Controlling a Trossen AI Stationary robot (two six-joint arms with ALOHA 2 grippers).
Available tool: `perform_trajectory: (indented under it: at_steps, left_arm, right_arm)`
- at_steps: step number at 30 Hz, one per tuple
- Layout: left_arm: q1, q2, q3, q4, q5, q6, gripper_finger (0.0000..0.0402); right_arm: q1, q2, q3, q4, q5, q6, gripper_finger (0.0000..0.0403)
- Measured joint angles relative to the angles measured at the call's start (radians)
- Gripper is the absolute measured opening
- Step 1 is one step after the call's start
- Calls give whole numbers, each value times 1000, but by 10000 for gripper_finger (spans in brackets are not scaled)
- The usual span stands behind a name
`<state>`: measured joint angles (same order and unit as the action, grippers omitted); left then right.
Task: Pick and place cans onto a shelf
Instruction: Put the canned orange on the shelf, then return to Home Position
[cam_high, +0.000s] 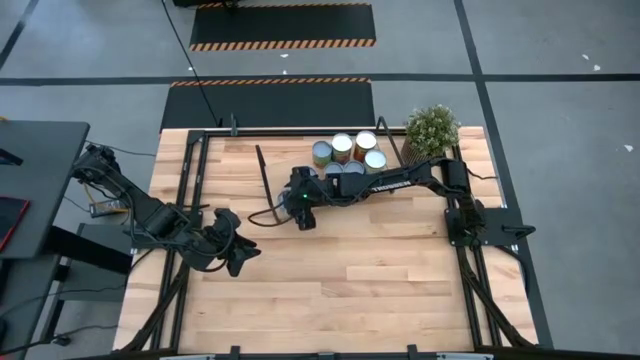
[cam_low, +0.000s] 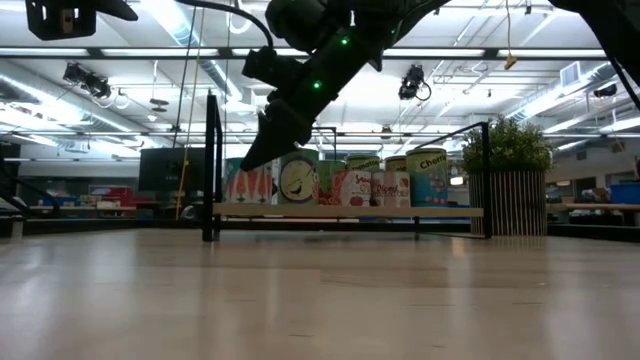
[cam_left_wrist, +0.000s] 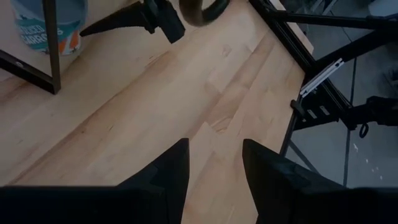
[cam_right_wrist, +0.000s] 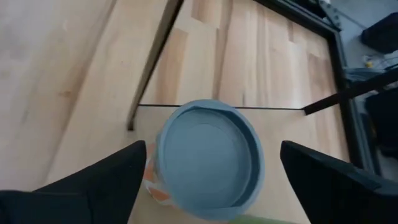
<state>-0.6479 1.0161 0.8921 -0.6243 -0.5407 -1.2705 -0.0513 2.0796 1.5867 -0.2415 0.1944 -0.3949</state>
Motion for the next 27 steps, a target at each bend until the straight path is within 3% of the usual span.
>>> perform_trajectory:
  at_steps: [5,11,27]
  left_arm:
    - [0,0,0,1,-2,0,156]
    - [0,0,0,3,-9,-1,156]
    - [0,0,0,3,-21,0,156]
  right_arm:
    - [0,0,0,6,54,-27,388]
    - [2,0,0,24,209,-26,381]
    - [72,-59,1,-5,332,-24,373]
